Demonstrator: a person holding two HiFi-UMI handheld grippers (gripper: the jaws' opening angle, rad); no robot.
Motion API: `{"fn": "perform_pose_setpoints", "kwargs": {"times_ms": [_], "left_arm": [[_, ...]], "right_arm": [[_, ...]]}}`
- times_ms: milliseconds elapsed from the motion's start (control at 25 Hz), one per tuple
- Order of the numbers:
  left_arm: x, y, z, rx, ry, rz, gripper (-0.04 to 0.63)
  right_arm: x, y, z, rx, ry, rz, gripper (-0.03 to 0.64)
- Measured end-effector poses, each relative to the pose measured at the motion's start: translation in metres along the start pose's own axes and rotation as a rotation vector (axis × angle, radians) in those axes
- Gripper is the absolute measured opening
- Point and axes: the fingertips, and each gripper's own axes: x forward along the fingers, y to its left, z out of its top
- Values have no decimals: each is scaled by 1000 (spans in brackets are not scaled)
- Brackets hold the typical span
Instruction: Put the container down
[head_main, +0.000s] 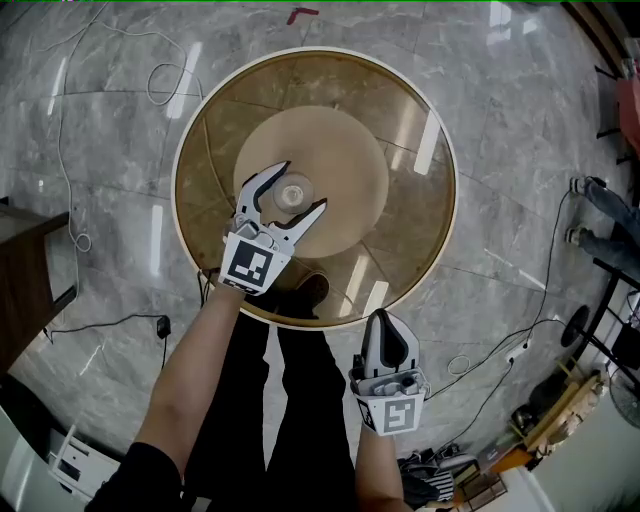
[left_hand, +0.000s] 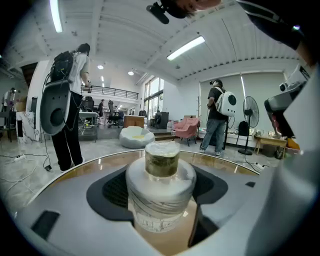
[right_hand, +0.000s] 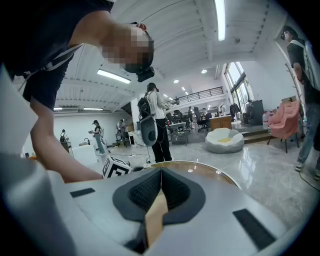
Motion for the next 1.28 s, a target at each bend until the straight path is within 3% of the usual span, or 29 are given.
{"fn": "perform_pose_setpoints", "kwargs": {"times_ms": [400, 640, 1080, 1280], "left_arm": [[7, 7, -19, 3, 21, 14, 345], [10, 15, -24, -36, 24, 38, 345], [14, 5, -27, -16, 57, -23, 346], [5, 7, -17, -33, 53, -12, 345]], "right_arm": [[0, -2, -4, 39, -4, 4, 29], [5, 1, -5, 36, -5, 10, 29], [6, 2, 1, 36, -3, 15, 29], [4, 0, 11, 29, 0, 13, 29]]}}
